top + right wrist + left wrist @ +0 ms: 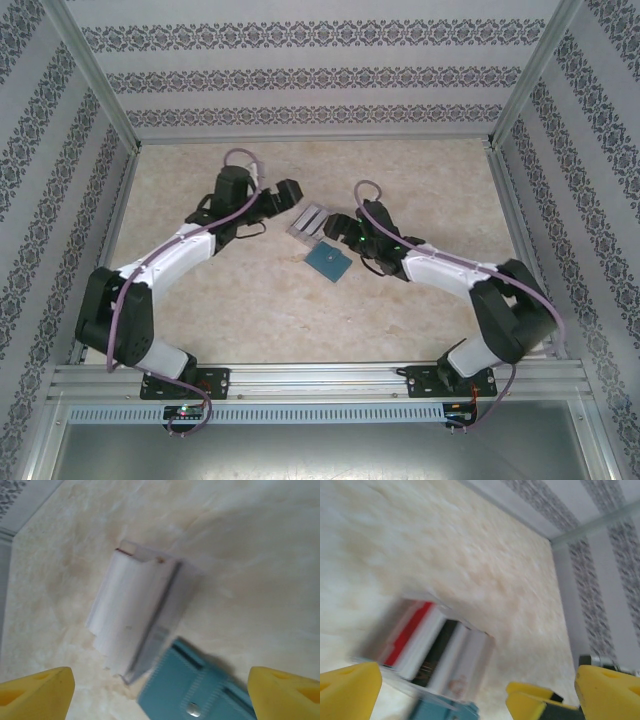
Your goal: Put the credit cards into the card holder
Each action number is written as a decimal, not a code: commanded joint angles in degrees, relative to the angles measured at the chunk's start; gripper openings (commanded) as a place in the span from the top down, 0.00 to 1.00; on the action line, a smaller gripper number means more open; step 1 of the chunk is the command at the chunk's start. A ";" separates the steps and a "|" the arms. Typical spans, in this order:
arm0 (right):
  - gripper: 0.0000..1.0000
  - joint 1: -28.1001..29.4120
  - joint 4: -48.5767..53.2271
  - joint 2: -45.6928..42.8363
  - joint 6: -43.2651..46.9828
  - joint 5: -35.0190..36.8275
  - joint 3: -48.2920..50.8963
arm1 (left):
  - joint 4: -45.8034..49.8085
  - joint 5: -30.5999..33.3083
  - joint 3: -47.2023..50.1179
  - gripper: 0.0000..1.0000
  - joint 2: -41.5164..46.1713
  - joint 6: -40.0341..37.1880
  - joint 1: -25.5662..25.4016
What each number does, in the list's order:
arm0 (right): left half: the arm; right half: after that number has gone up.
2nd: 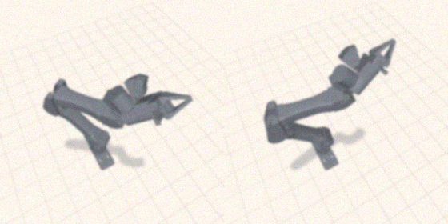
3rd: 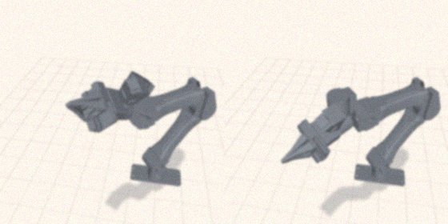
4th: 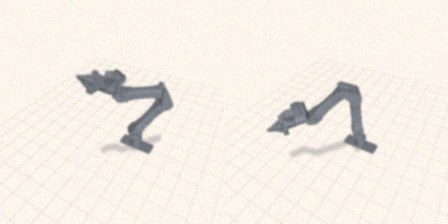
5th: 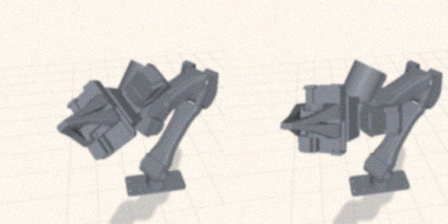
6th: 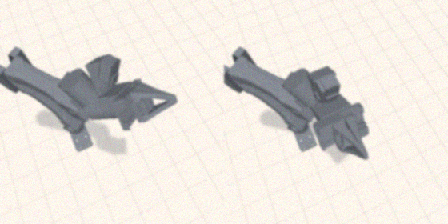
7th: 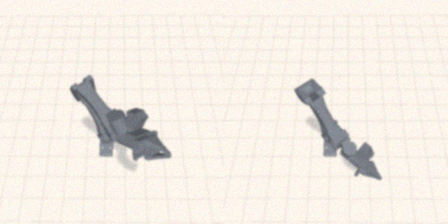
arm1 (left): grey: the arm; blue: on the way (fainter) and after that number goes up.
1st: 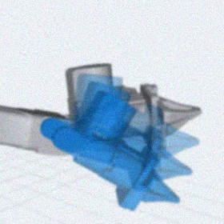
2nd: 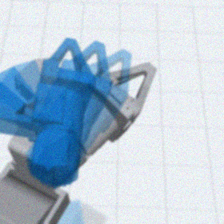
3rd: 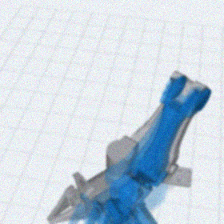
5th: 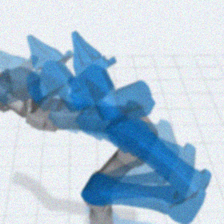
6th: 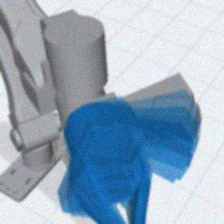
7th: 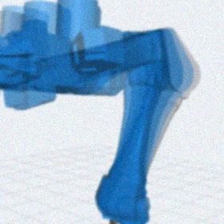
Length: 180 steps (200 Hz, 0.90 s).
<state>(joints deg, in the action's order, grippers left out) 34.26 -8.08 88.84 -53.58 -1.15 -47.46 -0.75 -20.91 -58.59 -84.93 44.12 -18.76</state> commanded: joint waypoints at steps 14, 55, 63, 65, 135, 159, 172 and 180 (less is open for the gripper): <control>0.15 3.43 -5.03 6.89 6.06 -0.35 -6.29 | 12.91 6.77 0.09 0.01 5.27 -3.17 6.02; 0.26 8.22 1.67 12.85 27.75 8.28 -9.93 | 15.96 5.68 4.18 0.01 11.69 -4.51 8.75; 0.27 8.19 2.05 13.26 29.94 8.90 -9.57 | 15.23 5.27 5.51 0.01 12.34 -5.06 8.81; 0.27 8.26 2.09 13.33 30.34 9.28 -9.40 | 15.05 5.26 5.77 0.01 12.48 -5.44 8.78; 0.27 4.56 5.68 18.45 34.84 17.97 -14.03 | 0.07 6.34 17.54 0.00 14.09 -7.25 8.66; 0.25 3.22 4.42 16.87 34.25 22.09 -13.86 | -10.72 8.48 25.82 0.00 15.78 -8.55 7.20; 0.19 1.51 4.96 16.79 33.73 23.20 -14.39 | -16.63 10.73 29.34 0.01 15.27 -8.60 6.11; 0.17 0.15 8.15 16.96 33.26 25.39 -16.07 | -19.37 10.52 30.81 0.01 14.70 -8.52 5.73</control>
<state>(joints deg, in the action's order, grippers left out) 37.65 -3.57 106.78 -20.36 16.32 -60.18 -4.80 -13.02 -31.33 -70.61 37.15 -11.35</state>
